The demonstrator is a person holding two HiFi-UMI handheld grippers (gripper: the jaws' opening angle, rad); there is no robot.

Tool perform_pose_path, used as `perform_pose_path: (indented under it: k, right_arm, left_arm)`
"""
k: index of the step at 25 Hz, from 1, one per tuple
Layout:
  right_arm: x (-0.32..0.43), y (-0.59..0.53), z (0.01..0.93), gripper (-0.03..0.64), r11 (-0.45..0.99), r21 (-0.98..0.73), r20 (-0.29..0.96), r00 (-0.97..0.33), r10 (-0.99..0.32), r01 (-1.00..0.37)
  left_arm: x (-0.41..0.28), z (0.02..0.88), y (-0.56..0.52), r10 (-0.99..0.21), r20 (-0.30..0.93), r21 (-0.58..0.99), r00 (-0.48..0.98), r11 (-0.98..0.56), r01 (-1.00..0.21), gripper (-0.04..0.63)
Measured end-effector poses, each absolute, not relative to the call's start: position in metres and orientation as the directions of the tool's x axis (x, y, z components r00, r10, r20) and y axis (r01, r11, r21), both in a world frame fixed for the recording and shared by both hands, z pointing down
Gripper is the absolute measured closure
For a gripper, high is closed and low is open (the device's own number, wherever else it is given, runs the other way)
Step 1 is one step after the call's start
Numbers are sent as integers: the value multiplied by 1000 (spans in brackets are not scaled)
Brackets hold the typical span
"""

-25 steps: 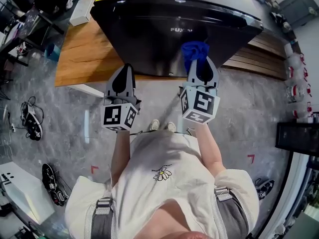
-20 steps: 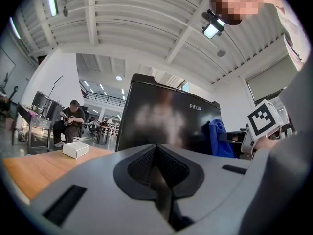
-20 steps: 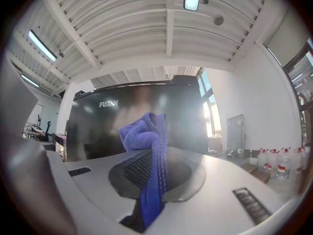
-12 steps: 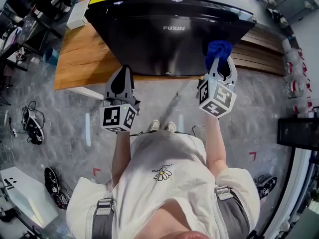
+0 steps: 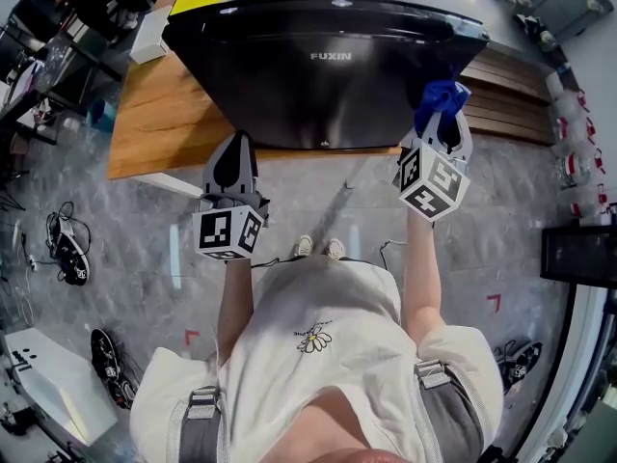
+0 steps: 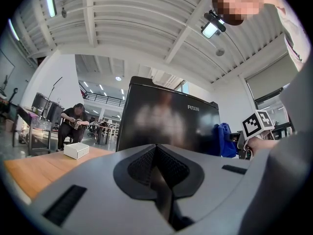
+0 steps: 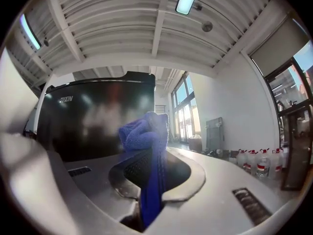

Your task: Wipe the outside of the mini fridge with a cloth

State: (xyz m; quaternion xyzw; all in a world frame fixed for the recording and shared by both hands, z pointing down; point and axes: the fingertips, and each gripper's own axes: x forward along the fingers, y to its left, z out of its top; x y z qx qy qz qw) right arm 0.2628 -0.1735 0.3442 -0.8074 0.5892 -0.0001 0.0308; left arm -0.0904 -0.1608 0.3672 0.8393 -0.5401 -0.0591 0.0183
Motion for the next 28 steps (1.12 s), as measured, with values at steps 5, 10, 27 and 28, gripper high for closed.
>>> perform_pose_path:
  k: [5,10,27,28]
  right_arm:
    - [281,-172,350,555,-349,-91,-22,352,-936,-933]
    - [294,-173,360,555,-378,-131,-6,382,-924,-917]
    - [98,-147,355,555,176,-299,-88,-156,-984,-938]
    - [77,-150,358,555,209,-303,-83,-193,-978,-930]
  left_arm:
    - [-95,366,-158,-913,-78,86,400,-406,-910,591]
    - [-98,366,-157,-916,-76,83,395,-400,-913,591]
    - [-114,374,-152,-932,-86,72,352,-359,-931,591]
    - [-117,374,-151,-932,-87,67,352,-358,-931,591]
